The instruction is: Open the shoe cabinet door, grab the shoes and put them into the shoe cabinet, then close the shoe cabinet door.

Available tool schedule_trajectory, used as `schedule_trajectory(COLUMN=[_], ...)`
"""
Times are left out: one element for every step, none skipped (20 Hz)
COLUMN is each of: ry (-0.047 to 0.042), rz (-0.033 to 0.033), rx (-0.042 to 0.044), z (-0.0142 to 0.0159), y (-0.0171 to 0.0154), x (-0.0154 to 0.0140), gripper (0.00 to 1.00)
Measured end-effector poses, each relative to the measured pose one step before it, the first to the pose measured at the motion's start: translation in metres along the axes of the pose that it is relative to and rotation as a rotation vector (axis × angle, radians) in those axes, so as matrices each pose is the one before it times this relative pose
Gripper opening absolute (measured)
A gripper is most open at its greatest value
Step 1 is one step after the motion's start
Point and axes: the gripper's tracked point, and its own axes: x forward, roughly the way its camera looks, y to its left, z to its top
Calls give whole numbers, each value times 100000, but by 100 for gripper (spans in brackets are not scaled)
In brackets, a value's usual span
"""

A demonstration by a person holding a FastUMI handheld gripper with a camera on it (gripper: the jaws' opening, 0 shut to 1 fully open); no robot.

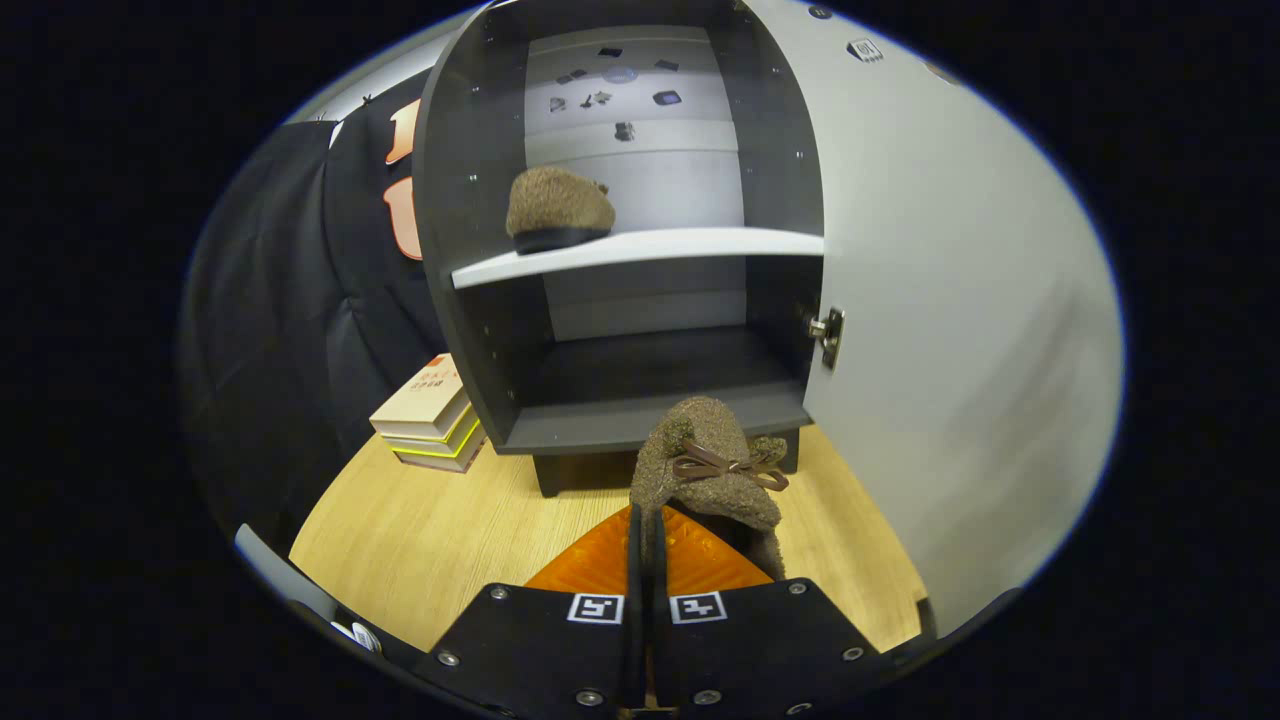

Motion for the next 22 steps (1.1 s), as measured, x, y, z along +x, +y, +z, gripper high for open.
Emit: schedule_trajectory(ry=[-1699, -1254, -985, -695, -704, -1245, -1118, -589, -224, -670, -394, -365, -337, -753, -689, -369, 135, -308, -965, -800, 11, 427], rz=[-564, -360, -7, -19, -12, 101, 89, -202, -227, -471, -197, -101, 401, 495, 753, 799, 532, 521, 510, 367, 423, 716], rx=[-573, -511, -379, -633, -640, -330, -557, -183, 435, 668, 405, 247, -9, -302, -200, 142, 388, 344, 191, 85, 174, -151], z=[1732, 1510, 1449, 1304, 1273, 1205, 1178, 973, 941, 972, 920, 862, 957, 924, 997, 951, 842, 786, 879, 695, 485, 371], y=[-162, 27, 20, 81, 7, 99, -16, -11, -47, -116, -170, -161, -91, -18, -247, -198, -186, -280, -294, -185, -216, -4], x=[-571, -572, -471, -249, -208, -189, -130, 117, 135, 340, 400, 358, 512, 705, 723, 915, 925, 1053, 1089, 1126, 1102, 1134], gripper=[3, 3, 3, 3, 3, 3, 3, 3, 3, 3, 3, 3, 3, 3, 3, 3, 3, 3, 3, 3, 3, 3])
